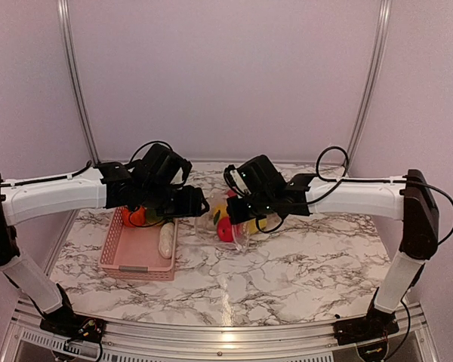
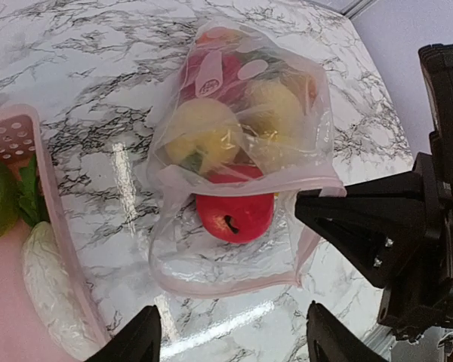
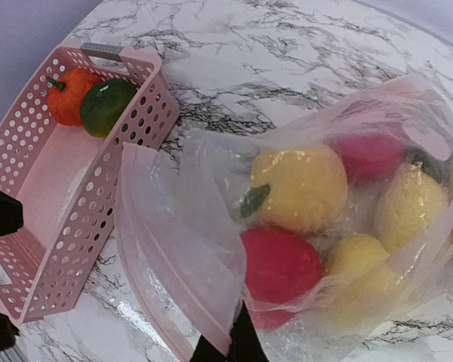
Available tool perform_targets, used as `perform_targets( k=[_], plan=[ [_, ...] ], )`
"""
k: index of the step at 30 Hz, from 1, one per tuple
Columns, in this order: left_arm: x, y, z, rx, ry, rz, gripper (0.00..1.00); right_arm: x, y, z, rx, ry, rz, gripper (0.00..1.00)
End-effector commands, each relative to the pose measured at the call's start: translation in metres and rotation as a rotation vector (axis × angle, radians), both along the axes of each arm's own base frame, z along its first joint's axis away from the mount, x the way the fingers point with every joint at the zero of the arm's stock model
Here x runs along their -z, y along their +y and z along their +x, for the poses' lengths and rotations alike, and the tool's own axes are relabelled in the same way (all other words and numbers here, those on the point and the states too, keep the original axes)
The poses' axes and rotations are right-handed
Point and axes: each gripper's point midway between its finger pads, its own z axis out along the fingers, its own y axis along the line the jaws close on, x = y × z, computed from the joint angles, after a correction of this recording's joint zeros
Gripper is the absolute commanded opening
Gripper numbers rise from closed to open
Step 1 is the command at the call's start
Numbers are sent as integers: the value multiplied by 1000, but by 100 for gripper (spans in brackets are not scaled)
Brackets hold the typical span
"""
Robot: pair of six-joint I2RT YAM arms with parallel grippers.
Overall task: Open the zip-top bag and remove the fake food
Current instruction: Place the fake vegetable in the bin, then pick up the fake fruit from the zipper food storage bag.
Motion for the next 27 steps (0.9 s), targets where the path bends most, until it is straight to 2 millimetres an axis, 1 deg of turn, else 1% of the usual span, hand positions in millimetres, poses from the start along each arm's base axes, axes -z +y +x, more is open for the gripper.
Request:
perform_targets(
  k=[1, 3, 6, 10, 13, 17, 20, 23, 27],
  plan=[
    [6, -42, 8, 60, -21, -58, 67, -2, 3, 10, -3, -5, -28, 0],
    [13, -57, 10, 68, -23, -71, 66, 4, -1, 11, 7, 4, -48, 0],
    [26, -67, 16, 55, -9, -83, 63, 9, -9, 14, 30, 13, -62, 0],
    [42, -76, 24, 35, 5, -93, 59, 18, -17, 16, 55, 28, -77, 0],
    [57, -80, 29, 23, 18, -72, 59, 31, -22, 19, 73, 46, -98, 0],
    [67, -86, 36, 10, 14, -62, 59, 47, -27, 23, 90, 65, -123, 0],
    [76, -87, 42, -7, 16, -41, 60, 54, -29, 26, 104, 68, -124, 0],
    [85, -81, 49, -49, 16, -1, 60, 62, -30, 28, 114, 76, -130, 0],
    [96, -77, 54, -79, 15, 30, 62, 73, -30, 29, 118, 90, -138, 0]
  ],
)
